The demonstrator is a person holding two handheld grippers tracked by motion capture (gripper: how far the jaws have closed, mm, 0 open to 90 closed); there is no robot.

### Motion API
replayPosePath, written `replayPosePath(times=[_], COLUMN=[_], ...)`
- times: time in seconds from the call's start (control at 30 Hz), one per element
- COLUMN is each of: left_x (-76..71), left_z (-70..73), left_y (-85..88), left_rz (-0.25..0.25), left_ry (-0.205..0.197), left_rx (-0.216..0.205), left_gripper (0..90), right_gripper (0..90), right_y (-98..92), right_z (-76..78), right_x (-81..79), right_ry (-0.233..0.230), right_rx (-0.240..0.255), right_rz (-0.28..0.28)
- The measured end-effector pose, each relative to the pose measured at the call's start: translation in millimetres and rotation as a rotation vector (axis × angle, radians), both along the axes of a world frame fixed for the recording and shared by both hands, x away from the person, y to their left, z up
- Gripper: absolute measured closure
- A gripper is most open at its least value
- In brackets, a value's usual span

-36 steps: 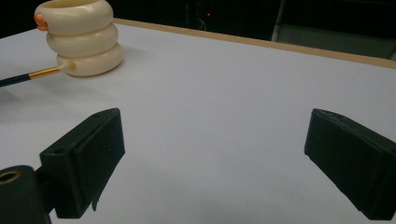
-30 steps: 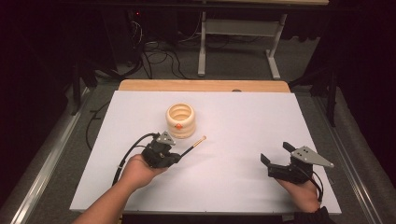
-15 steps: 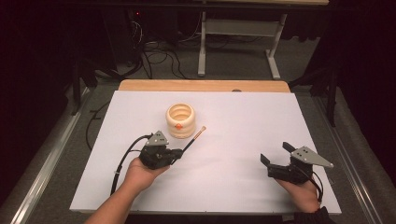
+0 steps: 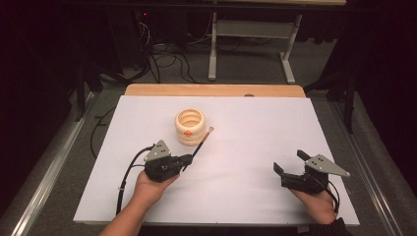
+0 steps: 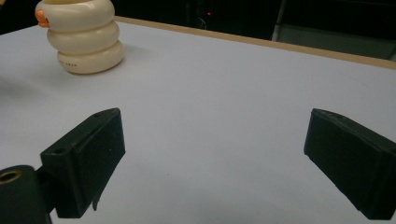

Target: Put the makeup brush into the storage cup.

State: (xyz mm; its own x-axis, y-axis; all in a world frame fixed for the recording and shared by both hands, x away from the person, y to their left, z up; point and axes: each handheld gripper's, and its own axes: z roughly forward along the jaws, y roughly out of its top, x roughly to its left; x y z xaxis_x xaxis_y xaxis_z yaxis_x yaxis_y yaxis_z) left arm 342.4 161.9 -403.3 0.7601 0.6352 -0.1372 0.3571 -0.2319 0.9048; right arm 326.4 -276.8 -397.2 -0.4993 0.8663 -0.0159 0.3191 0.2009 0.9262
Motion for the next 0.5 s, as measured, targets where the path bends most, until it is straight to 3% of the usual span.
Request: replayPosePath(times=[0.23,0.5], left_x=[-6.5,-9.8], left_z=[-1.7,-2.2], left_y=[2.9,4.8], left_rz=[-0.002,-0.01], left_ry=[-0.032,-0.049], left_rx=[-0.053,-0.066], left_gripper=[84.9,84.8], right_gripper=[6.7,6.8], right_y=[1.0,4.7], right_z=[-1.4,-4.0], right_x=[0.1,1.5], right_ry=[0.001,0.005], right_rx=[-0.004,-0.017], right_rz=[-0.001,0.005])
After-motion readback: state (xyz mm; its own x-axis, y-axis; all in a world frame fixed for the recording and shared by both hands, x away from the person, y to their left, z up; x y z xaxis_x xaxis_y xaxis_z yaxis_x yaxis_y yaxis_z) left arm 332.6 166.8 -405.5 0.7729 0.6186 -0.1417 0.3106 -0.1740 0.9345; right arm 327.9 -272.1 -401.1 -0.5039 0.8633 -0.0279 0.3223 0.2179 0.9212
